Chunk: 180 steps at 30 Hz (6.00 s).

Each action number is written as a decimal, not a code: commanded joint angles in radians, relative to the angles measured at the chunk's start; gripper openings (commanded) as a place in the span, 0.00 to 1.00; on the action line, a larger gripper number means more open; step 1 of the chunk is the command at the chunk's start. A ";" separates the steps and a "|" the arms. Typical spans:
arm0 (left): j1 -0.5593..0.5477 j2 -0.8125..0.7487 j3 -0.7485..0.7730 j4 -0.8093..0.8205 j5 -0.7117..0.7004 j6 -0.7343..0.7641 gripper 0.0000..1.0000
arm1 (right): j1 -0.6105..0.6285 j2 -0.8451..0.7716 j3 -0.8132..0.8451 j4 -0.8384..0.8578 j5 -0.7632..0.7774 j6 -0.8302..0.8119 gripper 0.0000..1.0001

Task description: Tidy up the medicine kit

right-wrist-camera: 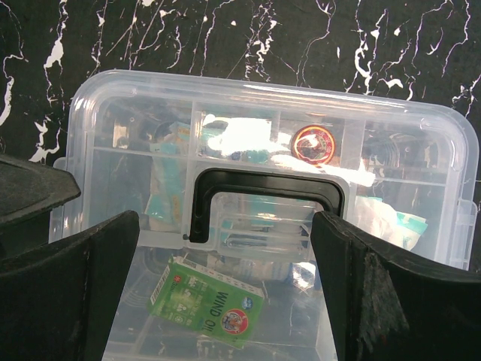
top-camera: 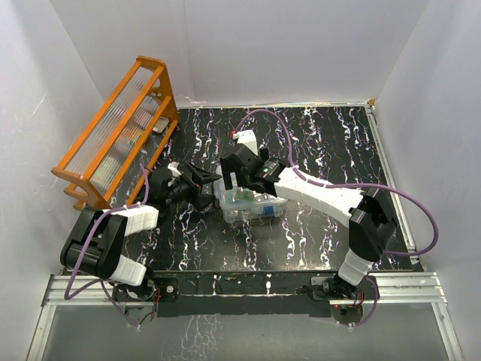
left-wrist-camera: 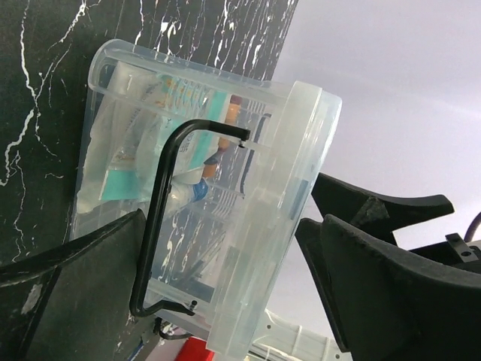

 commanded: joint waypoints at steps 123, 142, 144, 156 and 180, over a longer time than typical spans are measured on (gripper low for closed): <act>-0.205 0.062 0.847 -1.276 -0.397 0.880 0.64 | -0.520 -0.371 -0.506 0.258 -0.704 0.026 0.38; -0.204 -0.071 0.843 -1.281 -0.600 1.031 0.98 | -0.365 -0.382 -0.603 0.441 -0.756 0.326 0.33; -0.204 -0.075 0.840 -1.276 -0.613 1.055 0.99 | -0.364 -0.380 -0.591 0.440 -0.733 0.323 0.34; -0.237 -0.086 0.832 -1.213 -0.463 1.105 0.93 | -0.422 -0.432 -0.590 0.555 -0.724 0.344 0.59; -0.499 0.229 1.036 -1.430 -0.904 1.117 0.87 | -0.433 -0.405 -0.841 0.928 -0.790 0.487 0.98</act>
